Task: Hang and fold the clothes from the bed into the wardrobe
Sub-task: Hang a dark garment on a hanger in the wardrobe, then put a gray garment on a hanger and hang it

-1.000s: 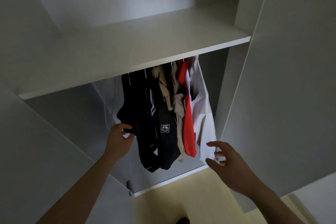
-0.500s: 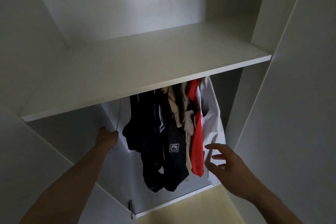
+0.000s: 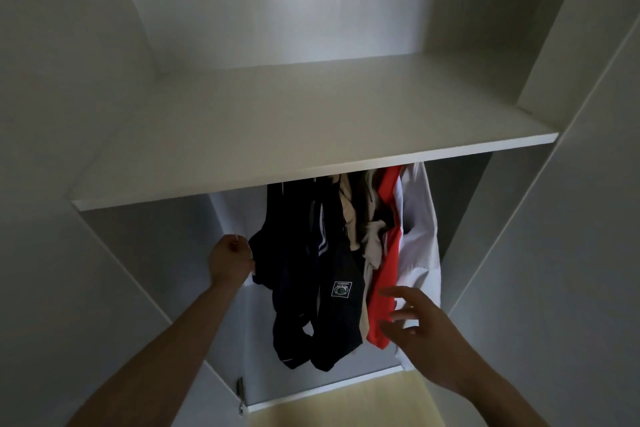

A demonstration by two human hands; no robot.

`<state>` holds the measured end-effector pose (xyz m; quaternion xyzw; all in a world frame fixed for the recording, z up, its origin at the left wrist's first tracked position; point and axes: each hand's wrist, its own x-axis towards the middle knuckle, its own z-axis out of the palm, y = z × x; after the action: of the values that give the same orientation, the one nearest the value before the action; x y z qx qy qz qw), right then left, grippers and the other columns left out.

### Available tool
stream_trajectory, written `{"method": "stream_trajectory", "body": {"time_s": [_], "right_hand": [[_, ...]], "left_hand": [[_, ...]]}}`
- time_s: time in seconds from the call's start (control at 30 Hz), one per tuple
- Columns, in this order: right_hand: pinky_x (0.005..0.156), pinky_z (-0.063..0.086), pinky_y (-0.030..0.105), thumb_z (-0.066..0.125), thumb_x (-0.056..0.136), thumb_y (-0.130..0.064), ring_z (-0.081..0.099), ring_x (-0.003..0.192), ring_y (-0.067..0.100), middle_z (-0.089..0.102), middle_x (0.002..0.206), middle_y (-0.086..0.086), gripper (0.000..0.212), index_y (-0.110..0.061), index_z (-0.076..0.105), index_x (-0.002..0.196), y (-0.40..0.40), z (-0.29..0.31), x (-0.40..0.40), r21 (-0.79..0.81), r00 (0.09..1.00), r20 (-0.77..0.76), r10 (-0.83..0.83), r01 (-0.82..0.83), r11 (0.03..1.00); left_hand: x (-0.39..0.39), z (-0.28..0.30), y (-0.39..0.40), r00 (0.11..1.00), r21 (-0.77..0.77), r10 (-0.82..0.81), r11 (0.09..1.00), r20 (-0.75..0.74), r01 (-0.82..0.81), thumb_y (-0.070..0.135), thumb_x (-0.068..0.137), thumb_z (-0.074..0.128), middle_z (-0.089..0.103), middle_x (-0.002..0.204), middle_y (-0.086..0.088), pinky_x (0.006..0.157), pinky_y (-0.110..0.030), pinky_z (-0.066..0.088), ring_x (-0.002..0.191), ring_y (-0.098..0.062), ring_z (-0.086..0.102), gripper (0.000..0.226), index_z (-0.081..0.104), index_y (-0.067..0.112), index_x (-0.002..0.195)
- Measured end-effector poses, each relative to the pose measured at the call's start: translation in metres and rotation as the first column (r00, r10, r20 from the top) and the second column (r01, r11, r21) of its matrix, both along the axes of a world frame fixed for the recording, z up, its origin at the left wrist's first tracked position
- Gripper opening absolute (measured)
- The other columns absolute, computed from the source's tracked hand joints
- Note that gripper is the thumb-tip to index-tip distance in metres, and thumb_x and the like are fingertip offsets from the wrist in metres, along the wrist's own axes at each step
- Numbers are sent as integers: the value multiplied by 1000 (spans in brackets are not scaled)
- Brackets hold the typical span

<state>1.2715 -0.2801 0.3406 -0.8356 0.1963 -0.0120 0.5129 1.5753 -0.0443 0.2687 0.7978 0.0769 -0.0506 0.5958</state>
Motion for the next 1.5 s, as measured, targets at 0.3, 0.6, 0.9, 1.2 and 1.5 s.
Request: {"method": "stream_trajectory", "body": {"time_s": [0.3,0.6,0.9,1.2,1.5], "right_hand": [[73,50,6,74,93,-34,63,102,-10,61,120,-23,38,-51,55,121,21,-15,-81,12,996,-63,-65,65,998],[78,49,12,75,92,-15,71,89,-1,75,110,-14,25,-33,70,108,50,-60,-267,62,938,-159,-309,322,945],[64,52,13,70,96,-26,71,91,-2,73,110,-16,20,-35,69,113,93,-109,-437,149,749,-296,-592,649,746],[70,55,16,70,91,-32,71,85,-4,74,104,-21,19,-40,69,108,138,-117,-571,144,361,-324,-875,933,331],[80,62,36,70,92,-35,73,88,6,75,102,-15,16,-39,72,108,189,-94,-669,127,-187,-227,-956,967,-219]], "left_hand": [[-176,-66,15,997,12,-72,997,22,72,11,103,58,67,69,-10,51,-47,58,50,-22,62,23,62,11,80],[-382,-98,25,793,105,-588,789,-158,606,23,103,59,69,76,-7,47,-29,46,43,-23,58,22,63,17,83],[-478,-102,8,306,217,-909,250,-283,944,27,103,57,66,69,-7,46,-28,47,43,-20,57,32,55,18,72],[-606,-77,-102,-393,242,-840,-497,-374,833,26,99,59,68,64,7,50,-19,43,44,-1,51,23,67,14,81],[-777,-36,-184,-840,260,-499,-858,-214,444,45,99,60,67,64,11,54,-20,42,53,-5,52,28,69,24,85]]}}
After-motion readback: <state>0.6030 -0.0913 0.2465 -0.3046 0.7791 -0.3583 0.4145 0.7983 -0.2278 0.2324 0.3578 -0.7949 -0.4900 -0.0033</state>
